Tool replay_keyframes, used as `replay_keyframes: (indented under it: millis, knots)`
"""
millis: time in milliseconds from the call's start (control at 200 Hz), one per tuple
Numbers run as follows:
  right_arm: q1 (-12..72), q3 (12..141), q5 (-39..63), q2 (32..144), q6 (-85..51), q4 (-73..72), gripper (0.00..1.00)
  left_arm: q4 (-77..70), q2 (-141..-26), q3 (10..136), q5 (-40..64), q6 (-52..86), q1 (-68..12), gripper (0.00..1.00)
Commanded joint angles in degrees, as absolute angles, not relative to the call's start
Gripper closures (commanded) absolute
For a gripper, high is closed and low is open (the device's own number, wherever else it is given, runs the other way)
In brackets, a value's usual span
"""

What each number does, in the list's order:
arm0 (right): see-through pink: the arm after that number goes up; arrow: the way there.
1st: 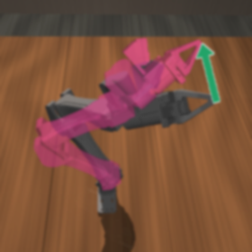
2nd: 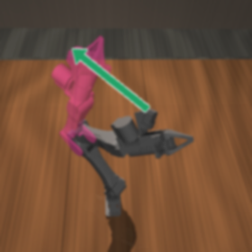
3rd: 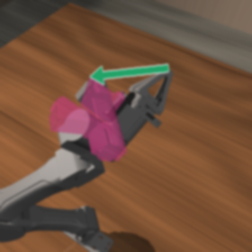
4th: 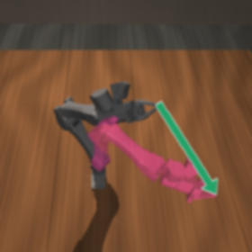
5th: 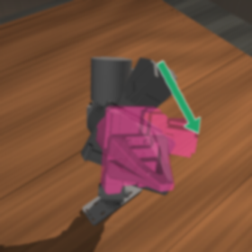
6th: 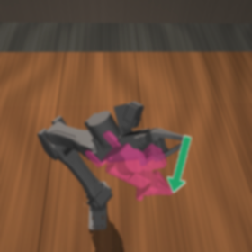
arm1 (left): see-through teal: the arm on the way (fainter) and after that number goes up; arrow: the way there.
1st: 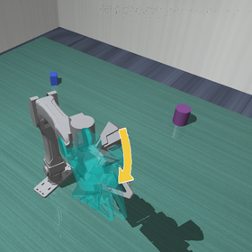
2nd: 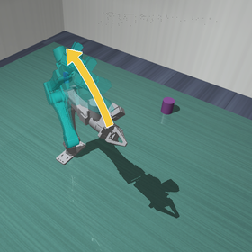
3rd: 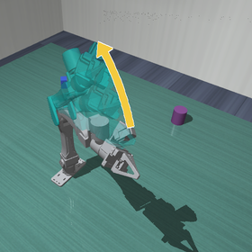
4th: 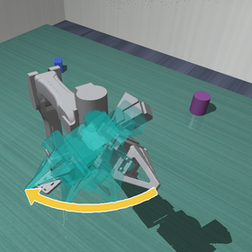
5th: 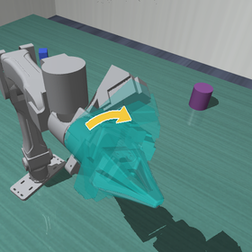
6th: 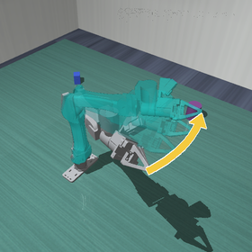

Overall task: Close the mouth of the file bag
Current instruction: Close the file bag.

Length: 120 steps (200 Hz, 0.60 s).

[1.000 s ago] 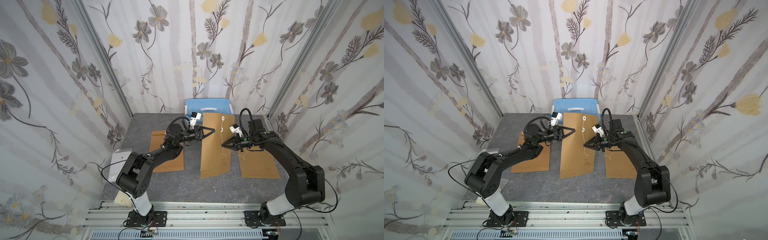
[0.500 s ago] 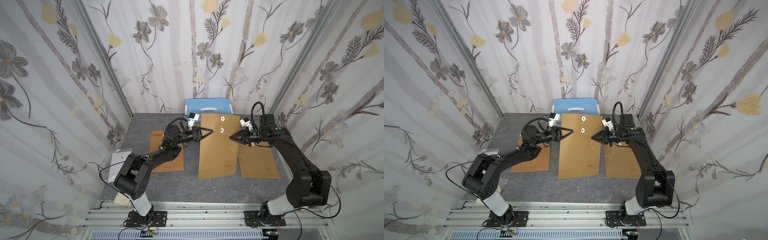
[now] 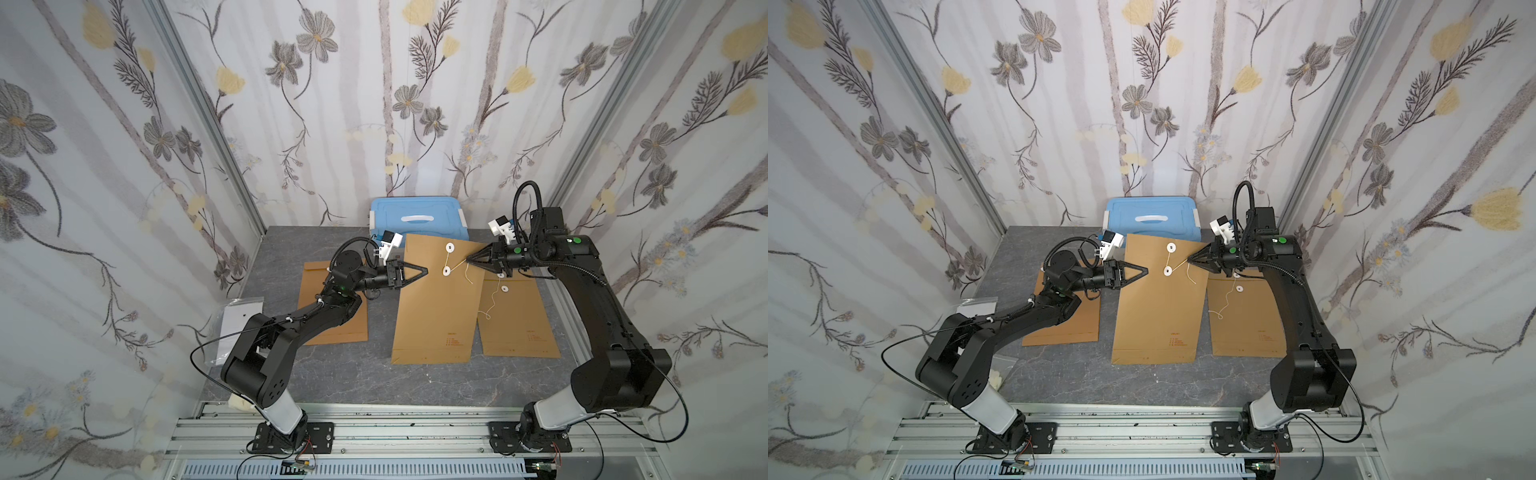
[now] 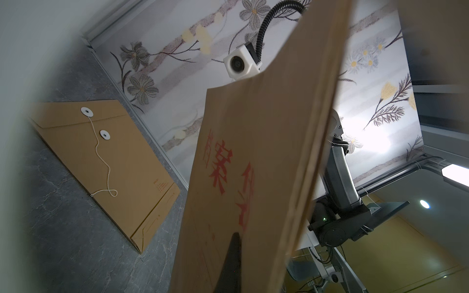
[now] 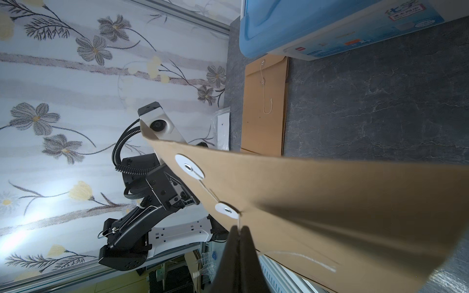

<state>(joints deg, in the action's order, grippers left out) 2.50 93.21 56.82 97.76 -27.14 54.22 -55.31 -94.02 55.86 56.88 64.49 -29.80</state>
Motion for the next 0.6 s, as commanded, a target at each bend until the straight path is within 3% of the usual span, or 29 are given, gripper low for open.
replay_keyframes:
  millis: [0,595]
  knots:
    - [2.94,96.42,55.22,98.89,-26.82,57.67,1.00,-56.37,-93.27,55.77,58.39,63.06,-29.96,1.00]
    - [13.47,109.25,51.95,104.48,-29.09,62.11,1.00,-46.35,-93.01,59.82,57.74,57.37,-32.40,1.00]
